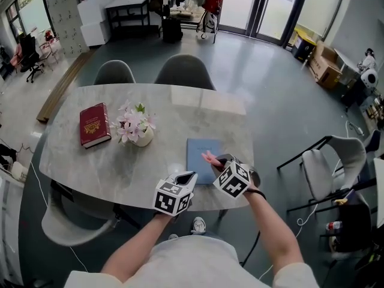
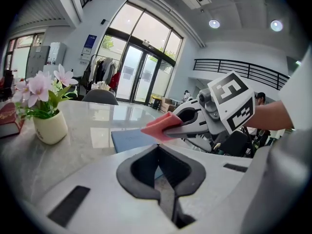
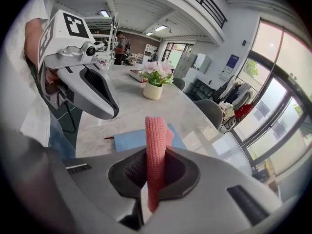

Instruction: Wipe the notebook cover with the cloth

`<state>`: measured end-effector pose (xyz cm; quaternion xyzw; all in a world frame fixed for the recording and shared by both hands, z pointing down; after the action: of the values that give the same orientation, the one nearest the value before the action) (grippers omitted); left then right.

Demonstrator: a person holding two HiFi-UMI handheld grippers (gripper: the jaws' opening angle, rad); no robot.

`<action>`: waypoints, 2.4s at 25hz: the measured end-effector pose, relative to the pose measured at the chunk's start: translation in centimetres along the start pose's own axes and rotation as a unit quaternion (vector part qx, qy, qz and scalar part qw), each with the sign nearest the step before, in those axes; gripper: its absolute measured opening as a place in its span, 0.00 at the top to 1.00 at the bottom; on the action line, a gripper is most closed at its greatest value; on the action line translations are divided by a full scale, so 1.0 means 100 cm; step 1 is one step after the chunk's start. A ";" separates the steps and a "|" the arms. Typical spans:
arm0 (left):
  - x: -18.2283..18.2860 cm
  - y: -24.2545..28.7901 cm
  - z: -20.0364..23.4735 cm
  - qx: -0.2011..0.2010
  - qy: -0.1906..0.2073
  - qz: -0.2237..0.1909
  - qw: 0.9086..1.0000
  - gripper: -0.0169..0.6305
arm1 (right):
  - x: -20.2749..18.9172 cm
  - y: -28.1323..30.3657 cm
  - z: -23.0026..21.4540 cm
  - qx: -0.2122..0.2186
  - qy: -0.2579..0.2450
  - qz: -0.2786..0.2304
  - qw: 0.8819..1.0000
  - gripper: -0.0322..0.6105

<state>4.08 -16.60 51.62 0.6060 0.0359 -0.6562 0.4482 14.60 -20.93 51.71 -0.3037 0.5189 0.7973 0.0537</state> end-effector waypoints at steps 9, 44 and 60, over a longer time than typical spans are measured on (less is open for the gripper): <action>0.013 0.030 0.009 0.011 -0.008 0.002 1.000 0.96 | -0.011 0.026 -0.045 -0.004 -0.014 0.010 1.000 0.93; 0.010 0.038 0.020 0.020 -0.021 0.011 1.000 0.96 | -0.043 0.079 -0.044 0.021 -0.004 0.058 0.998 0.93; -0.010 0.016 0.000 -0.003 -0.017 0.010 1.000 0.96 | -0.056 0.055 0.016 0.022 0.014 0.067 0.997 0.93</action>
<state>4.98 -17.00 53.22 0.5937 0.0242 -0.6615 0.4575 16.30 -20.80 59.53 -0.2779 0.5558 0.7835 -0.0004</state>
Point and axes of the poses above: the fingertips, and each gripper's own axes: y forward along the fingers, z to its left, x out of its top, the point moved 5 cm from there along -y, backward along the fingers, and after that the axes turned 4 degrees about x, right-handed, at the moved point
